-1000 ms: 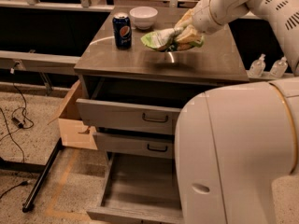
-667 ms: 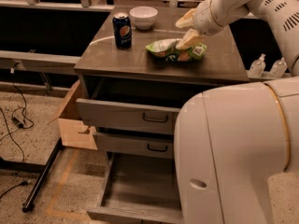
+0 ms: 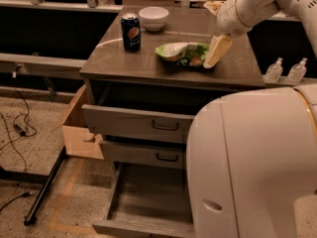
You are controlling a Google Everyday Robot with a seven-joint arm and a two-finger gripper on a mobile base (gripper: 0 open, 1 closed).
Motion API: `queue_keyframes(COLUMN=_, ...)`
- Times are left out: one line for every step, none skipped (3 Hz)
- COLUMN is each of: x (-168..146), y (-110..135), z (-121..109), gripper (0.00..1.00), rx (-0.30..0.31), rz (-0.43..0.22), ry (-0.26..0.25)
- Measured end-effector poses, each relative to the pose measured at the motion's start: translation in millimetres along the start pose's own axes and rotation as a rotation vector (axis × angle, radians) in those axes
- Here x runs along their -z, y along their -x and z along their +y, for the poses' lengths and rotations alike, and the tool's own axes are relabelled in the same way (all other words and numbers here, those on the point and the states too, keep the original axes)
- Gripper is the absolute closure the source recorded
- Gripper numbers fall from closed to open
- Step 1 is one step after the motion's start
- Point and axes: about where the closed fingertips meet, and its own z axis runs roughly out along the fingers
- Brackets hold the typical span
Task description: Pick green rice chip bag from bottom drawer and place on counter
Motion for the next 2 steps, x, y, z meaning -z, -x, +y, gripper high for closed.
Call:
queue_keyframes(x=49.7, y=-24.4, z=-0.8, gripper=0.0, rx=-0.02, rz=0.125, ry=-0.061)
queue_keyframes(x=57.0, y=-29.2, z=2.6, gripper=0.0, rx=-0.003, rz=0.141, ry=-0.064)
